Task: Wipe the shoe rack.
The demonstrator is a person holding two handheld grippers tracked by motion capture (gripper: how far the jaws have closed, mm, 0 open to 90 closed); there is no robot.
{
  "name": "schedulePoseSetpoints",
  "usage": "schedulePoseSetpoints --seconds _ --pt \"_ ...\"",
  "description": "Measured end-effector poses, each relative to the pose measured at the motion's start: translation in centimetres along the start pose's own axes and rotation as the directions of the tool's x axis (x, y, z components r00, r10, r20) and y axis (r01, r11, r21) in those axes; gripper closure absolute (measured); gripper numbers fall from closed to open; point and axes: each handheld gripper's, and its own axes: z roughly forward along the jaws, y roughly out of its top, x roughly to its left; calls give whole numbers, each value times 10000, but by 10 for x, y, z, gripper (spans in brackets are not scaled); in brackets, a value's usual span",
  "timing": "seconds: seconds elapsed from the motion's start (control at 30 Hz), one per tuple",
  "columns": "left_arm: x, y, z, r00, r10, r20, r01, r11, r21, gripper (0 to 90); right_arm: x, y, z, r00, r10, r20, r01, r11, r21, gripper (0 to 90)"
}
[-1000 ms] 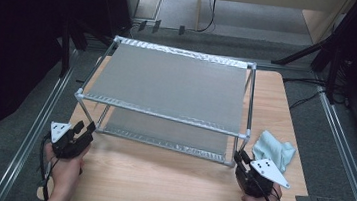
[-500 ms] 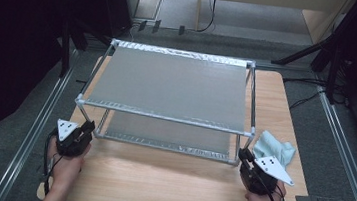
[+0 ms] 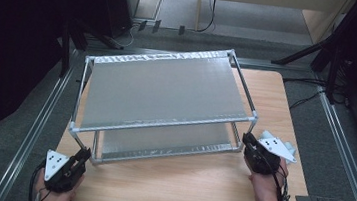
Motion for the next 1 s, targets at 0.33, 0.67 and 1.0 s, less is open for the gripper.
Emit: schedulePoseSetpoints --seconds 0.33,0.67,1.0 --pt "-14 -7 -13 9960 249 860 -225 9993 -289 710 -18 6 14 9994 135 329 -140 9998 143 802" --pt "-31 -13 -24 9818 1173 1493 -1107 9925 -515 716 -27 5 13 9975 221 666 -220 9998 -21 804" --pt "-35 -15 -14 9706 1361 1984 -1235 9895 -745 808 -36 0 4 9963 166 840 -157 9998 -113 808"
